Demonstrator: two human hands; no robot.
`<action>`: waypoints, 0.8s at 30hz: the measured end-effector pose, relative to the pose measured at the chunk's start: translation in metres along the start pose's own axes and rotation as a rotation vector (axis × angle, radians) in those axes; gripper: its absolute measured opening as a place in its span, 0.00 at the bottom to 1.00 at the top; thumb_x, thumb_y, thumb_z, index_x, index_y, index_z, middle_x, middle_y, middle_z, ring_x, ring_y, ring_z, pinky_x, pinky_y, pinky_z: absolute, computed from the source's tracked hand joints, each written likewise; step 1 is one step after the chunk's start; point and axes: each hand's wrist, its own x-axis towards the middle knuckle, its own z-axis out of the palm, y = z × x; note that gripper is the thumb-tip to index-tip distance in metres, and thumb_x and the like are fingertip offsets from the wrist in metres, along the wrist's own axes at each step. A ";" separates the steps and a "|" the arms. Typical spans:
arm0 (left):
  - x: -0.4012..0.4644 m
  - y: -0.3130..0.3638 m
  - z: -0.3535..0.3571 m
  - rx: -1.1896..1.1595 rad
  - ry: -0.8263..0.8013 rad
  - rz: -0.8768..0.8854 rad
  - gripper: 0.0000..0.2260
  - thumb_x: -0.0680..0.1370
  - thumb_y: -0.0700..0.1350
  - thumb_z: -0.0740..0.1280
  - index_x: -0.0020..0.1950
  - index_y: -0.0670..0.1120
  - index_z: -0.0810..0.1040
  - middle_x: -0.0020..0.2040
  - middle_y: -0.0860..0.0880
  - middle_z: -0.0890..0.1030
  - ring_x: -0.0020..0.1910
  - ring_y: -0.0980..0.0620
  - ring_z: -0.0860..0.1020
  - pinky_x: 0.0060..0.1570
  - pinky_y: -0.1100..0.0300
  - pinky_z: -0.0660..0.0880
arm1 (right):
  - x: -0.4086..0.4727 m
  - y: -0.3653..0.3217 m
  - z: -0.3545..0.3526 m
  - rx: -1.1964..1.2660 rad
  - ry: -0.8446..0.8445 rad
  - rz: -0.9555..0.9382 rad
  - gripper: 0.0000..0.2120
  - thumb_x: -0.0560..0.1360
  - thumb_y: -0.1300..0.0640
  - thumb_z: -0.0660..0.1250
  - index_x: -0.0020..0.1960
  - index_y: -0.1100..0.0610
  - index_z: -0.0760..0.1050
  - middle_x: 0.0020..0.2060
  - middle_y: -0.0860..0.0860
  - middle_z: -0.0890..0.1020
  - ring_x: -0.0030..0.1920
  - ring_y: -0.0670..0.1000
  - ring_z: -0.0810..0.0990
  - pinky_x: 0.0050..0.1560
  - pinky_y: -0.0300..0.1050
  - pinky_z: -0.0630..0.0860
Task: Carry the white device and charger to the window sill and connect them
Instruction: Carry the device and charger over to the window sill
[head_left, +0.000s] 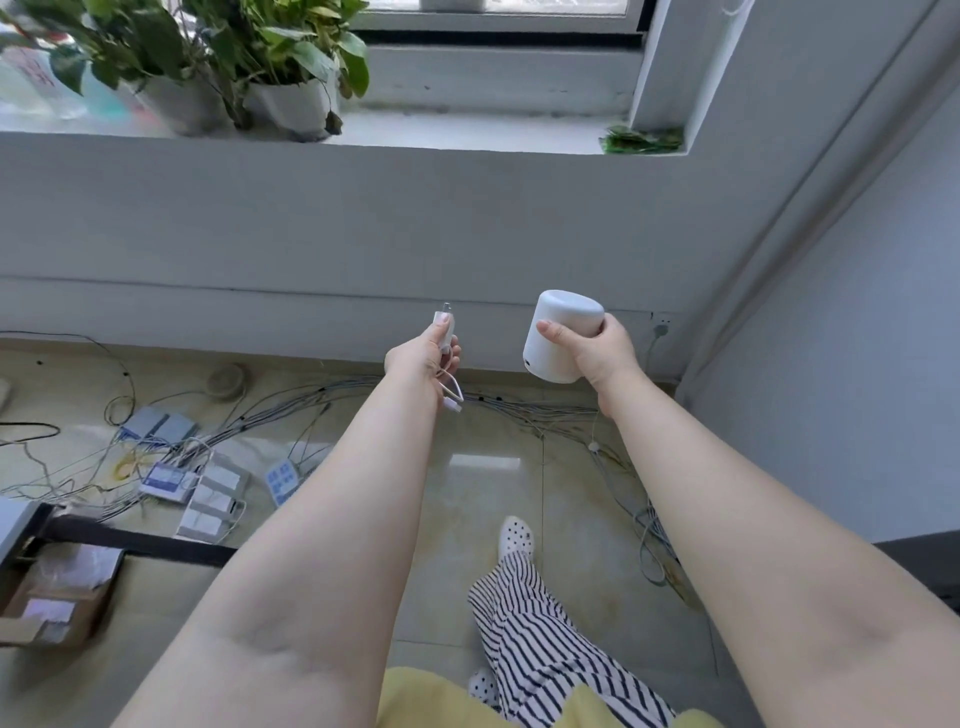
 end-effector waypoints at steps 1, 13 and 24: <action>0.008 0.006 0.004 -0.003 0.005 0.005 0.11 0.72 0.50 0.73 0.36 0.45 0.77 0.35 0.49 0.78 0.32 0.54 0.76 0.30 0.60 0.72 | 0.010 -0.004 0.004 0.004 -0.007 -0.002 0.32 0.64 0.49 0.78 0.64 0.55 0.72 0.58 0.50 0.80 0.55 0.52 0.78 0.42 0.41 0.73; 0.109 0.121 0.084 -0.037 0.034 0.038 0.10 0.72 0.49 0.73 0.38 0.44 0.78 0.36 0.48 0.78 0.31 0.54 0.75 0.32 0.64 0.74 | 0.172 -0.081 0.045 -0.031 -0.057 -0.027 0.34 0.62 0.48 0.79 0.64 0.55 0.72 0.59 0.51 0.80 0.57 0.52 0.79 0.50 0.45 0.75; 0.176 0.199 0.126 -0.083 0.035 0.100 0.10 0.71 0.49 0.74 0.38 0.44 0.79 0.36 0.47 0.79 0.31 0.54 0.76 0.32 0.66 0.76 | 0.268 -0.132 0.088 -0.064 -0.082 -0.063 0.34 0.61 0.47 0.79 0.64 0.54 0.73 0.58 0.51 0.80 0.57 0.53 0.79 0.50 0.46 0.76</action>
